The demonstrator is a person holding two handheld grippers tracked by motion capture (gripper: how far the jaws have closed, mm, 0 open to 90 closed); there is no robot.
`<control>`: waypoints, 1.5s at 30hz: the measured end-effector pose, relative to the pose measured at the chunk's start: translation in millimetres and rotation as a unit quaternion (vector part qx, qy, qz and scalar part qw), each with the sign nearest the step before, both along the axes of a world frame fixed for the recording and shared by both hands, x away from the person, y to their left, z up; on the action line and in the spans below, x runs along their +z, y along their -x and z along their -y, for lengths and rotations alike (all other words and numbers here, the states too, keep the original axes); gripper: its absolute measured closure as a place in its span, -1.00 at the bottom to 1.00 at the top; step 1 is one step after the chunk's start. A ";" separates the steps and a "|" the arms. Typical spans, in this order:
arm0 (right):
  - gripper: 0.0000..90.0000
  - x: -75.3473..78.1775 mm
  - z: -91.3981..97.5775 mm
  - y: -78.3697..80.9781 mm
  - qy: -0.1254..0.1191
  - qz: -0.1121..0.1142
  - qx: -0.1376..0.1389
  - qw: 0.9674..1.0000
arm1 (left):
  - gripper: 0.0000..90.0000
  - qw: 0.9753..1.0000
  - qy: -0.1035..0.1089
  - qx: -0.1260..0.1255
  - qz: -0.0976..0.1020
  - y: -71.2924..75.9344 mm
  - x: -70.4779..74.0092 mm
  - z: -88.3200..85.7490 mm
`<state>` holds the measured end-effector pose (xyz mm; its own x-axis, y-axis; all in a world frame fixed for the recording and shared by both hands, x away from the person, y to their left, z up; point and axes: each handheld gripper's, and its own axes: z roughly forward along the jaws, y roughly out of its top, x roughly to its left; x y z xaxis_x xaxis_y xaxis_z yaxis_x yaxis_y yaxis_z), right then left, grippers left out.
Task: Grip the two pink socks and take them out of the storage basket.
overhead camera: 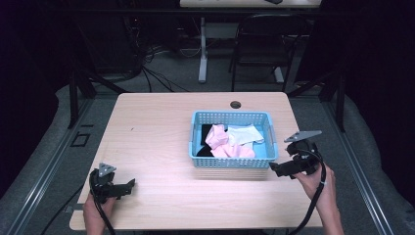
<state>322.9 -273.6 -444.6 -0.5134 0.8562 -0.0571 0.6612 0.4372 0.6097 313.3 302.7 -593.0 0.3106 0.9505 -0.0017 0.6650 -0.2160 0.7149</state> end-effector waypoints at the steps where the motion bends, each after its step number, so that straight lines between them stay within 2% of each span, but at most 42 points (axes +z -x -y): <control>1: -1.00 1.9 -2.8 -2.7 0.002 0.002 0.004 1.000 | -0.99 1.000 0.000 0.000 0.000 0.0 0.0 0.0; 9: -1.00 10.0 -26.8 -25.2 0.010 -0.006 0.033 0.999 | -0.99 1.000 0.000 0.000 0.000 -0.1 0.0 0.0; 16: -1.00 8.9 -47.2 -51.8 0.016 -0.028 0.055 0.998 | -0.99 1.000 0.000 -0.001 -0.001 -0.1 0.0 -0.2; 18: -1.00 7.6 -52.9 -58.1 0.013 -0.033 0.059 0.998 | -0.99 1.000 0.000 -0.001 -0.001 -0.1 0.0 -0.2; 19: -1.00 7.4 -55.3 -62.2 0.021 -0.040 0.065 0.997 | -0.99 1.000 0.000 -0.001 -0.001 -0.1 0.0 -0.2; 26: -1.00 -3.8 -74.6 -86.1 0.016 -0.058 0.073 0.996 | -0.99 1.000 0.000 -0.001 -0.001 -0.2 0.0 -0.2; 30: -0.99 -10.7 -83.3 -99.3 0.017 -0.081 0.080 0.993 | -0.99 1.000 0.001 0.000 -0.001 -0.2 0.0 -0.3; 31: -0.99 -12.6 -85.7 -101.2 0.018 -0.079 0.078 0.994 | -0.99 1.000 0.001 0.000 -0.001 -0.3 -0.1 -0.3; 32: -0.98 -14.0 -88.8 -104.6 0.026 -0.085 0.081 0.993 | -0.99 1.000 0.001 0.000 -0.001 -0.3 -0.1 -0.3; 38: -0.95 -28.0 -103.9 -117.6 0.027 -0.111 0.089 0.989 | -0.99 1.000 0.001 -0.001 -0.001 -0.3 -0.1 -0.3; 42: -0.79 -37.1 -111.3 -125.5 0.043 -0.137 0.094 0.985 | -0.99 1.000 0.001 0.000 -0.001 -0.3 -0.1 -0.3; 44: -0.63 -43.6 -115.7 -127.2 0.041 -0.143 0.086 0.985 | -0.99 1.000 0.001 0.000 -0.001 -0.3 -0.1 -0.3; 45: -0.61 -45.5 -117.2 -129.6 0.049 -0.155 0.088 0.983 | -0.99 1.000 0.001 0.000 -0.001 -0.3 -0.1 -0.3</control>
